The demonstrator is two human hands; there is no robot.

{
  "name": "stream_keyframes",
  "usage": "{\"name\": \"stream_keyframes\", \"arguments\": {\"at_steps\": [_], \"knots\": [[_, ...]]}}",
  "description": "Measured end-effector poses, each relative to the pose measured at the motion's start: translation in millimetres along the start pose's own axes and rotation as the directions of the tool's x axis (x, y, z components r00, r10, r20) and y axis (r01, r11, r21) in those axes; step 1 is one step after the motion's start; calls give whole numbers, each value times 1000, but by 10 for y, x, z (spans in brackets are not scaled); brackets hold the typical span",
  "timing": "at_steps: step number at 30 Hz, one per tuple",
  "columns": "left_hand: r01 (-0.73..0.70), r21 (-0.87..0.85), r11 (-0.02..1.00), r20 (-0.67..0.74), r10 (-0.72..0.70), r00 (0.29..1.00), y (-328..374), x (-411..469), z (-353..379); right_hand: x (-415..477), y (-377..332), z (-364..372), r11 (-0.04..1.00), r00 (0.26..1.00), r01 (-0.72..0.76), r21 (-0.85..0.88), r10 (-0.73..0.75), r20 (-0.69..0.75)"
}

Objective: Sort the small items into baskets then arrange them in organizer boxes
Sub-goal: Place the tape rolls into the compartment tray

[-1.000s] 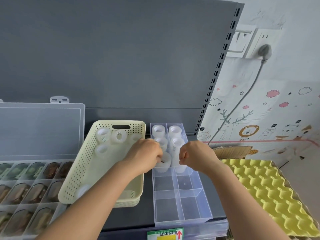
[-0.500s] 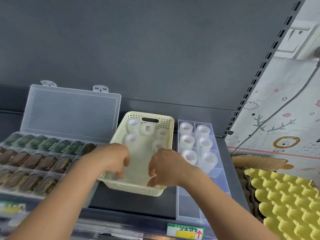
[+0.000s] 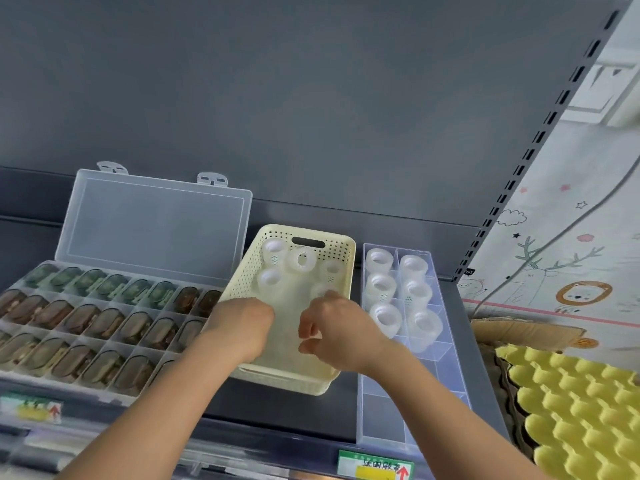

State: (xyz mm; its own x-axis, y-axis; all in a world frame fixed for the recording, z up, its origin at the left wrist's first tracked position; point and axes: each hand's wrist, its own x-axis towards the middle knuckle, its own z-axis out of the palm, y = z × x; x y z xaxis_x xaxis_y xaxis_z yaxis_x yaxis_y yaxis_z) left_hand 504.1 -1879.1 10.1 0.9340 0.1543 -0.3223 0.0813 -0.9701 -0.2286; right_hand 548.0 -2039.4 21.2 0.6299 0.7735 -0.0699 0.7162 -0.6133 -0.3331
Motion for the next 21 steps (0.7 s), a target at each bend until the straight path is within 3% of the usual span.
{"name": "stream_keyframes", "arguments": {"at_steps": [3, 6, 9, 13, 15, 18, 21], "knots": [[12, -42, 999, -143, -18, 990, 31, 31, -35, -79, 85, -22, 997, 988, 10, 81, 3, -156], [-33, -243, 969, -302, -43, 952, 85, 56, -145, -206, 195, -122, 987, 957, -7, 158, 53, -286], [-164, -445, 880, -459, -67, 886, 214, 30, -322, -390, 327, -248, 977, 922, -52, 205, 126, -367], [-398, -477, 783, -652, -12, 759, 481, -80, -496, -681, 512, -413, 976, 877, -95, 194, 175, -448], [-490, -468, 735, -679, 55, 732, 617, -117, -528, -831, 604, -479, 974, 864, -126, 189, 201, -462], [-564, -474, 677, -646, 168, 745, 823, -128, -486, -1044, 717, -526, 967, 878, -186, 176, 244, -412], [-600, -421, 680, -586, 301, 752, 1002, -112, -386, -1208, 776, -505, 957, 898, -255, 140, 288, -331]]}}
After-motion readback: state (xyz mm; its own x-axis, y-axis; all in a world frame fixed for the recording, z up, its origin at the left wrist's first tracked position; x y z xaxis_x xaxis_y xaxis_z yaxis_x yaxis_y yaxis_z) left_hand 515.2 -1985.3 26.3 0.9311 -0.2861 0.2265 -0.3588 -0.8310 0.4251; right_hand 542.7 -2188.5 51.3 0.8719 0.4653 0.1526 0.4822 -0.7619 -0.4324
